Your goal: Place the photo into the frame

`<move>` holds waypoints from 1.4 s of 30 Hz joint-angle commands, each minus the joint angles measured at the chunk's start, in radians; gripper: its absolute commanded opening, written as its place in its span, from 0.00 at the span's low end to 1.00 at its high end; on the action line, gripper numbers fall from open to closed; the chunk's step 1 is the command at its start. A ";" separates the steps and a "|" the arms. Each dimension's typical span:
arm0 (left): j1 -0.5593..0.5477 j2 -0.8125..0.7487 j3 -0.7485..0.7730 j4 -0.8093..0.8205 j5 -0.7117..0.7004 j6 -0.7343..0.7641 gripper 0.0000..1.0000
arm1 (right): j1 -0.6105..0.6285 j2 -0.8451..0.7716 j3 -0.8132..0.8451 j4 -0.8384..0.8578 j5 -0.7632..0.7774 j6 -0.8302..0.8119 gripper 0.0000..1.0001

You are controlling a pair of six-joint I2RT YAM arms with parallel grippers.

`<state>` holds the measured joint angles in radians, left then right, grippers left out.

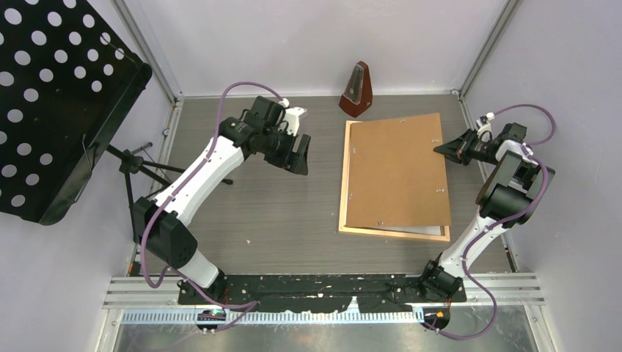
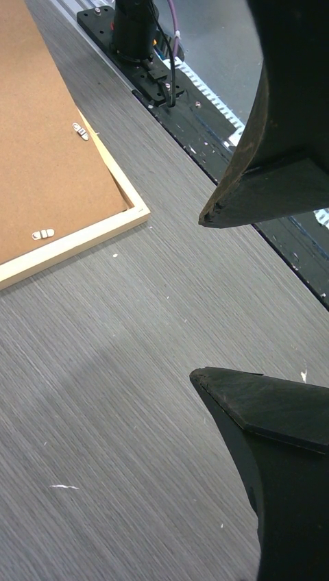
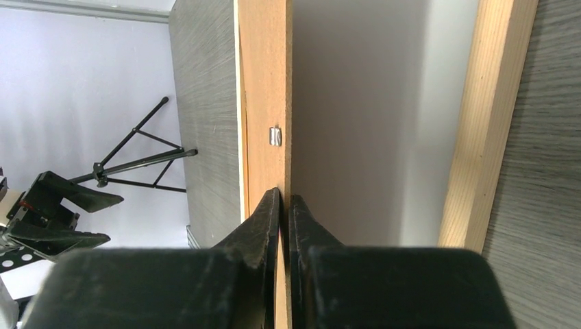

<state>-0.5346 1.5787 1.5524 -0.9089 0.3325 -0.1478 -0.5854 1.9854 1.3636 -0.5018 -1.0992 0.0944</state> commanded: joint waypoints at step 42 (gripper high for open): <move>-0.010 0.214 0.058 0.164 0.034 -0.035 0.76 | 0.118 -0.013 -0.077 0.034 0.330 -0.110 0.39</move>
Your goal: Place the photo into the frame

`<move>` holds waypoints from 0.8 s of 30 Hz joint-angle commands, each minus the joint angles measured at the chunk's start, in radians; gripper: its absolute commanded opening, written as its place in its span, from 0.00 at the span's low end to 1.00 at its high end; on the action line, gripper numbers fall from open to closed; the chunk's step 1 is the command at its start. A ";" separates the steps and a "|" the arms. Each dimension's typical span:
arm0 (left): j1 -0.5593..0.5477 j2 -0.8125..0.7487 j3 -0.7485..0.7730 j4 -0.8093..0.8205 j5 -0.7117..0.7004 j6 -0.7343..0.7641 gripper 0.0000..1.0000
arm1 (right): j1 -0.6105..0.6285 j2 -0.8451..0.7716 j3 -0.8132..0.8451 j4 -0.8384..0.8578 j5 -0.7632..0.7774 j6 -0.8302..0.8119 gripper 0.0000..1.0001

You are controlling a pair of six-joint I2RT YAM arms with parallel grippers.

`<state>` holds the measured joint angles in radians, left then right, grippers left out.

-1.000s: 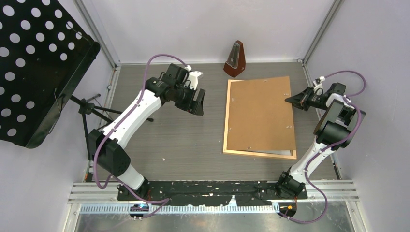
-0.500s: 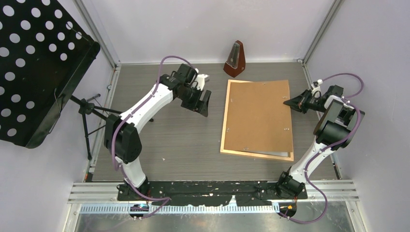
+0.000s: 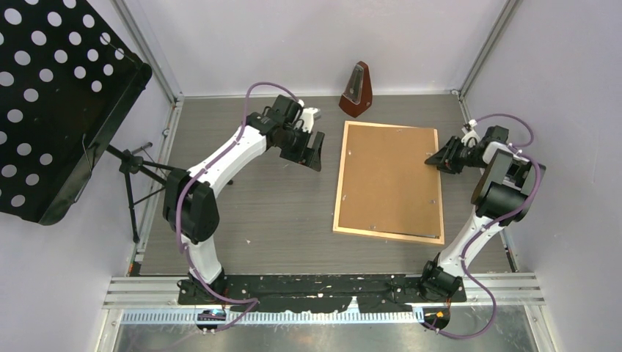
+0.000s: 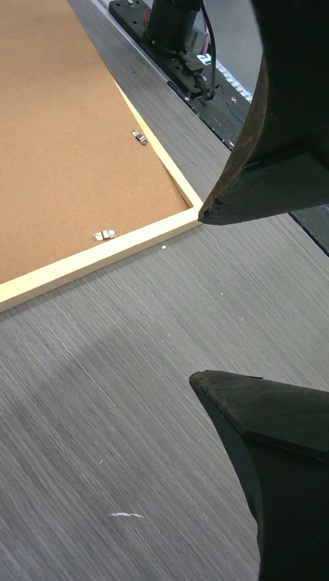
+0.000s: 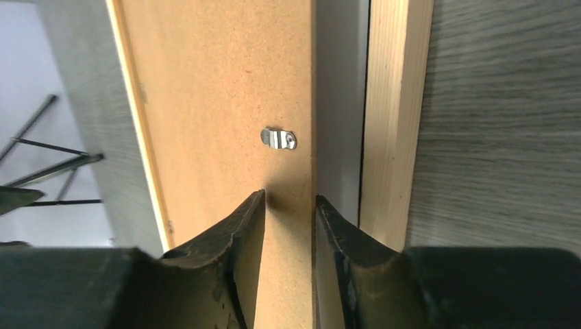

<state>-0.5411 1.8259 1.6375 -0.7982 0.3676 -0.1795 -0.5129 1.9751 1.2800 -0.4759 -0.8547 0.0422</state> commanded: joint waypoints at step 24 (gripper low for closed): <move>0.015 -0.188 -0.240 0.090 -0.162 0.050 0.80 | 0.360 -0.111 -0.172 0.059 0.274 -0.099 0.69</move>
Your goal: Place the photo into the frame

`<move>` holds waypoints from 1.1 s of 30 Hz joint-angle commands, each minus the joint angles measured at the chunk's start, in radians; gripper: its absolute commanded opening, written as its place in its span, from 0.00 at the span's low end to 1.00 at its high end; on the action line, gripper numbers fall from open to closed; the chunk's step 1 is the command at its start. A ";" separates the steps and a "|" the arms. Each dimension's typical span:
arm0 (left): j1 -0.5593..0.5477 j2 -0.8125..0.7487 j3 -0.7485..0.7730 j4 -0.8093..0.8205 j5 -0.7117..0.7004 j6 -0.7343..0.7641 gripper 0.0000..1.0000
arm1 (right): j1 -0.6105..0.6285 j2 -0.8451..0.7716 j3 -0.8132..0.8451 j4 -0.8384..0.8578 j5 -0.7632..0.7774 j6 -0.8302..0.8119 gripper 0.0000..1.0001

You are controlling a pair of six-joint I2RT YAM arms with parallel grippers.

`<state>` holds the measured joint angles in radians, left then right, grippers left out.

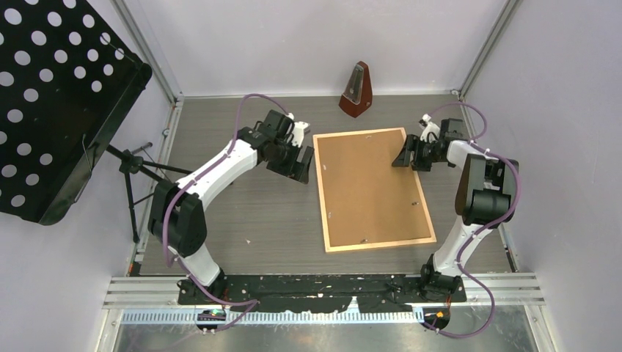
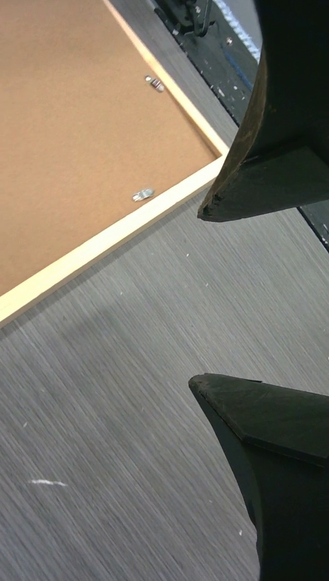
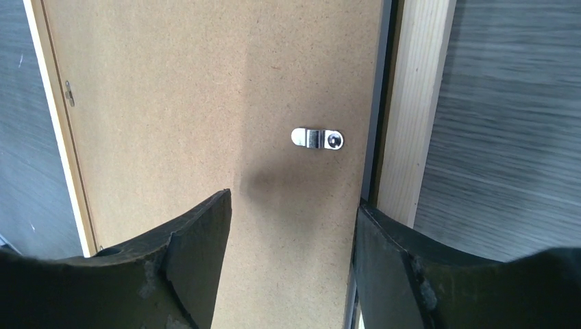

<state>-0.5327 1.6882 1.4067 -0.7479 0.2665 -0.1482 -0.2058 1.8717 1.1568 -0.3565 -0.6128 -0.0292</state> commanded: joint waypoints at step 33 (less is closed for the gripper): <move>0.007 -0.031 -0.035 0.066 -0.045 0.004 0.97 | 0.086 -0.307 -0.092 -0.118 0.307 -0.187 0.83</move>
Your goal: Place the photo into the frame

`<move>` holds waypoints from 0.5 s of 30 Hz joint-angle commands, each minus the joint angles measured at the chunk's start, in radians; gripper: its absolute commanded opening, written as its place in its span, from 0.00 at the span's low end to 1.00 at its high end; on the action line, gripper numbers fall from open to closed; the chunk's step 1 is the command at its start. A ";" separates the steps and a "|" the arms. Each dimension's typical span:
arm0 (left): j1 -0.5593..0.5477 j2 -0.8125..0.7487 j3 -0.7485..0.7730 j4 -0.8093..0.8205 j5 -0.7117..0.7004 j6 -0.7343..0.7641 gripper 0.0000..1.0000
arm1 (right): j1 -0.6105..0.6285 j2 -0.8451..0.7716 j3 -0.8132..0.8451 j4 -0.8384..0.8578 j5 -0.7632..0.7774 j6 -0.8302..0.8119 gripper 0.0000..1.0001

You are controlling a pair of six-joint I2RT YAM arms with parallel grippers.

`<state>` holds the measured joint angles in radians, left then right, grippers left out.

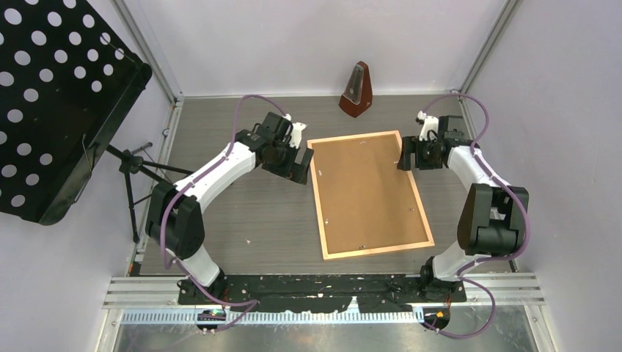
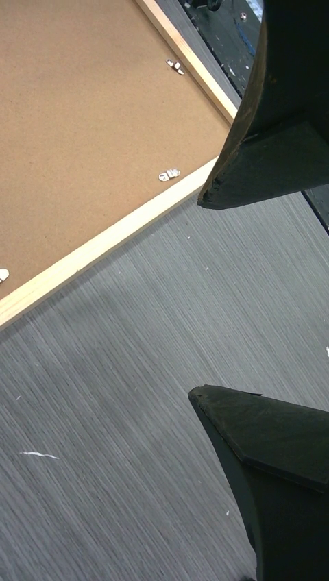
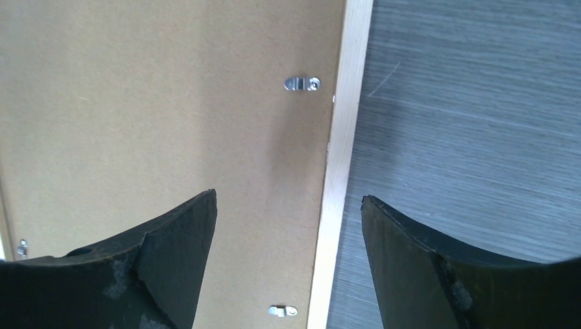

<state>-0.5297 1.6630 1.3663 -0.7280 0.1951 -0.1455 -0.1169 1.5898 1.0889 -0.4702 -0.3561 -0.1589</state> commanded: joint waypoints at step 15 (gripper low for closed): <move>0.003 -0.003 -0.052 0.097 0.103 -0.013 0.93 | -0.047 0.087 -0.100 -0.017 -0.053 -0.114 0.79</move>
<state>-0.5297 1.6634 1.3441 -0.6914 0.2497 -0.1493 -0.1638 1.6814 1.0061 -0.4805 -0.3649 -0.2375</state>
